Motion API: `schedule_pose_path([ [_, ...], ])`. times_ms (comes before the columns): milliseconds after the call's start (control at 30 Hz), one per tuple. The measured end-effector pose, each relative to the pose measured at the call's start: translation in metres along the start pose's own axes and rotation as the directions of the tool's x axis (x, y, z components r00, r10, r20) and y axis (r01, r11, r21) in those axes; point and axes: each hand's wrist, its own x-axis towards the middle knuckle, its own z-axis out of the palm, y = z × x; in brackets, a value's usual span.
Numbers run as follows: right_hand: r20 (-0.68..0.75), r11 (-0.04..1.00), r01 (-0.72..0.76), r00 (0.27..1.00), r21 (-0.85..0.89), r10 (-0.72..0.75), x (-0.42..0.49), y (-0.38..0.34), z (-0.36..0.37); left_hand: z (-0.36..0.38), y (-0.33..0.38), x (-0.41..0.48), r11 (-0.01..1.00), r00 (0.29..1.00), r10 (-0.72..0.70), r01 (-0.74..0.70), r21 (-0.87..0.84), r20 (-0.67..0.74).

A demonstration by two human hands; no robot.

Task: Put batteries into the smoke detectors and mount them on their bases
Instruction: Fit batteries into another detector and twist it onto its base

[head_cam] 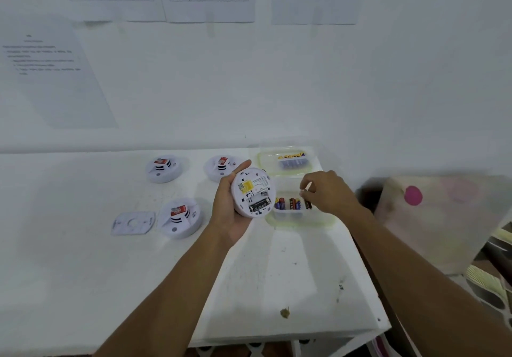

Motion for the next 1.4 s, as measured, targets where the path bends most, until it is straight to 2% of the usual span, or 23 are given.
schedule_pose_path([
  [100,0.065,0.987,-0.017,0.998,-0.16,0.027,0.008,0.0,0.006,0.001,-0.004,0.004,1.0,1.0,-0.014,0.014,-0.005,-0.004],
  [200,0.132,0.982,0.003,0.991,-0.188,0.023,0.013,0.003,0.012,0.003,-0.004,0.008,1.0,1.0,-0.023,0.023,0.01,-0.004],
  [333,0.145,0.995,-0.019,0.989,-0.101,0.033,0.013,0.006,0.011,0.002,-0.001,0.013,0.999,0.999,-0.033,0.033,0.011,0.003],
  [400,0.07,0.999,-0.022,0.997,-0.034,0.024,0.006,0.003,0.005,0.002,-0.001,0.015,1.0,1.0,-0.028,0.028,0.013,0.004],
  [467,-0.03,0.988,0.026,0.999,0.153,-0.022,-0.004,-0.007,-0.001,0.002,0.001,0.017,1.0,1.0,-0.016,0.016,0.015,0.005],
  [533,-0.082,0.916,0.078,0.995,0.393,-0.05,-0.017,-0.025,-0.002,0.005,0.003,0.018,1.0,1.0,0.001,-0.001,0.017,0.006],
  [567,-0.099,0.884,0.09,0.994,0.458,-0.05,-0.023,-0.034,0.0,0.007,0.003,0.019,1.0,1.0,0.01,-0.01,0.018,0.004],
  [667,-0.138,0.827,0.073,0.99,0.557,0.006,-0.037,-0.057,0.016,0.011,0.004,0.022,0.998,0.999,0.047,-0.047,0.038,-0.003],
  [767,-0.159,0.718,0.011,0.977,0.696,0.139,-0.042,-0.07,0.029,0.014,0.004,0.025,0.994,0.998,0.069,-0.069,0.08,0.002],
  [967,-0.054,0.485,-0.092,0.959,0.87,0.277,-0.041,-0.081,0.029,0.019,0.006,0.027,0.988,0.993,0.119,-0.12,0.098,0.023],
  [1033,-0.052,0.451,-0.087,0.956,0.888,0.288,-0.042,-0.081,0.024,0.017,0.007,0.029,0.988,0.992,0.127,-0.128,0.09,0.02],
  [1167,-0.183,0.571,0.008,0.951,0.821,0.25,-0.041,-0.082,0.023,0.019,0.005,0.03,0.991,0.995,0.099,-0.099,0.085,0.01],
  [1300,-0.185,0.522,0.035,0.954,0.852,0.237,-0.03,-0.067,0.015,0.021,0.002,0.031,0.993,0.996,0.084,-0.084,0.079,0.012],
  [1333,-0.201,0.545,0.045,0.952,0.837,0.23,-0.025,-0.057,0.01,0.019,0.004,0.032,0.993,0.996,0.092,-0.092,0.079,0.007],
  [1400,-0.219,0.711,0.028,0.959,0.702,0.178,-0.015,-0.033,-0.001,0.015,0.008,0.034,0.991,0.995,0.102,-0.101,0.091,-0.003],
])
